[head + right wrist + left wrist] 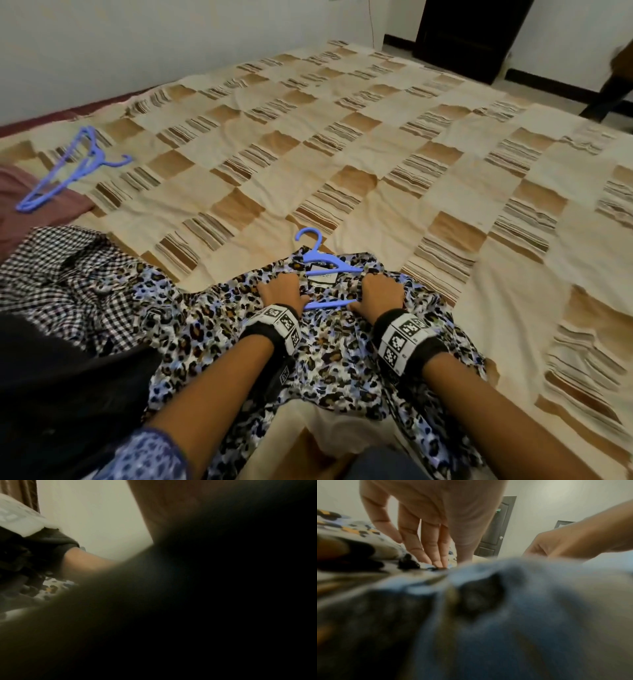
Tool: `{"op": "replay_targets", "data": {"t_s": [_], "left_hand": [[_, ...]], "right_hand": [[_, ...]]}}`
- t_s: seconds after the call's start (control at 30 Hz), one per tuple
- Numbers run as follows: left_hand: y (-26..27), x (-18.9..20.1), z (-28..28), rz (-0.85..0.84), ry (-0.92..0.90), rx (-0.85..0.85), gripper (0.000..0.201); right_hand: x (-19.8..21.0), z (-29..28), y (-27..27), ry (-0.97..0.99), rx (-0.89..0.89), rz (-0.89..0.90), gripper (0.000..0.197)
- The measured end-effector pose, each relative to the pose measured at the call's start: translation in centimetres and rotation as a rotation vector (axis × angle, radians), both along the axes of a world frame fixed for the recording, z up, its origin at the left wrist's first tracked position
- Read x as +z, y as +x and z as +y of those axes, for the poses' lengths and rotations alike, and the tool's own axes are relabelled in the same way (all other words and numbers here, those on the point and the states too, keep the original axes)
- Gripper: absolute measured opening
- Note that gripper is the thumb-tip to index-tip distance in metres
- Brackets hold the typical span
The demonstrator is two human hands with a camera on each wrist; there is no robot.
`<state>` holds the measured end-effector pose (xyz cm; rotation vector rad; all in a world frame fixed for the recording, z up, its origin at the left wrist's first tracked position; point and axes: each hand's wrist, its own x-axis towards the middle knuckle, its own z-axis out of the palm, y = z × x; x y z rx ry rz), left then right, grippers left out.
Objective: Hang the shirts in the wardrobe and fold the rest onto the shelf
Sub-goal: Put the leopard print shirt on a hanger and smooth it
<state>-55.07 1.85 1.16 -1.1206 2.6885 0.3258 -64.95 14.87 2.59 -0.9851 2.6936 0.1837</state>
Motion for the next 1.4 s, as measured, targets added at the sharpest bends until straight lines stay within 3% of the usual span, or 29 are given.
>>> {"op": "replay_targets", "data": {"t_s": [0.07,0.17,0.23,0.47,0.57,0.67,0.77,0.93,1.03,1.13,1.27,1.4], "left_hand": [[0.0,0.0,0.2,-0.001,-0.034,-0.011,0.032],[0.0,0.3,0.6,0.028,-0.059,-0.026,0.04],[0.4,0.7,0.5,0.066,-0.018,-0.003,0.04],[4.2,3.9,-0.5,0.421,0.307,0.157,0.011],[6.4,4.9,0.0,0.534,0.418,0.229,0.003],[8.4,5.2,0.9,0.555,0.478,0.346,0.011],[9.7,4.8,1.8,0.625,0.555,0.395,0.025],[11.3,3.6,3.2,0.827,0.758,0.393,0.014],[12.1,1.9,3.7,0.867,0.848,0.34,0.014],[11.7,-0.2,3.5,0.866,0.832,0.345,0.018],[10.3,-0.1,2.9,0.826,0.855,0.264,0.016],[9.4,0.3,2.9,0.873,1.126,0.333,0.032]], "right_hand": [[0.0,-0.3,0.0,0.038,-0.007,0.013,0.041],[0.2,-0.5,0.1,0.014,0.008,-0.007,0.013],[0.7,-0.1,-0.1,-0.053,0.006,-0.024,0.011],[3.4,2.3,-0.7,-0.676,-0.158,-0.453,0.012],[4.6,2.5,1.2,-0.776,-0.142,-0.453,0.009],[6.2,2.4,3.5,-0.83,-0.109,-0.382,0.023],[7.3,1.7,6.1,-0.775,-0.055,-0.342,0.022],[5.9,0.4,9.2,-0.664,-0.074,-0.341,0.038],[3.6,-0.6,10.4,-0.645,-0.095,-0.397,0.023],[1.6,-0.8,10.8,-0.702,-0.074,-0.477,0.023],[0.8,-0.6,9.9,-0.817,-0.099,-0.578,0.009],[1.2,-0.2,8.4,-0.898,-0.133,-0.633,0.013]]}}
